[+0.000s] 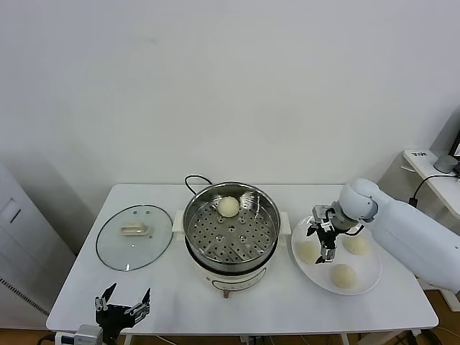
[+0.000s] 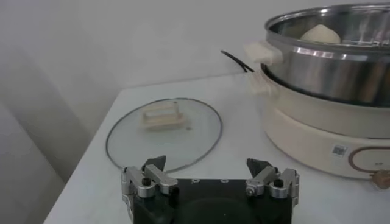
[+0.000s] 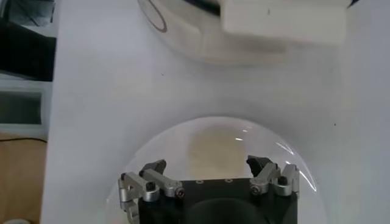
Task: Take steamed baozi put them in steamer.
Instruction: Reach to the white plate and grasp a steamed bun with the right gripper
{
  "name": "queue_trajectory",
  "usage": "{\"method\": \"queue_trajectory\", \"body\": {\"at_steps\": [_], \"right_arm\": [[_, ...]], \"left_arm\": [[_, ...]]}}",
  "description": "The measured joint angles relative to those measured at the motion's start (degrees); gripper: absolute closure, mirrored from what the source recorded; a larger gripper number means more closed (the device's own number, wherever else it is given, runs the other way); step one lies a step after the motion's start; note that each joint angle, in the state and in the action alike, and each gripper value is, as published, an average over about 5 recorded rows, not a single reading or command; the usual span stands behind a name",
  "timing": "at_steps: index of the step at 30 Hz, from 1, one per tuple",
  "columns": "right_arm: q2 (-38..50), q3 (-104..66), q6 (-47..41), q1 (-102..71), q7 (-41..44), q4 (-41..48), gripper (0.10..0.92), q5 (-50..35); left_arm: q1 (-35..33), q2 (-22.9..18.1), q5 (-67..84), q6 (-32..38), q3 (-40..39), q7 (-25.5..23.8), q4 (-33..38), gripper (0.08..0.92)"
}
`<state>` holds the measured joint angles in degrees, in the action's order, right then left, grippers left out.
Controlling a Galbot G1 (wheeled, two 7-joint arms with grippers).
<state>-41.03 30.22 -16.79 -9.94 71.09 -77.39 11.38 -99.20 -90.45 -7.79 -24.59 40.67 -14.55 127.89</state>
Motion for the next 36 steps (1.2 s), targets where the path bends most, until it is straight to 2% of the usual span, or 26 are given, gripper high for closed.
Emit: {"method": "queue_trajectory", "body": {"at_steps": [36], "right_arm": [[-5.8, -4.6, 1.2, -4.7, -1.4, 7.1, 0.203, 6.5]], "left_arm": [[1.5, 0.1, 0.1, -0.3, 0.3, -0.1, -2.4, 0.177]]}}
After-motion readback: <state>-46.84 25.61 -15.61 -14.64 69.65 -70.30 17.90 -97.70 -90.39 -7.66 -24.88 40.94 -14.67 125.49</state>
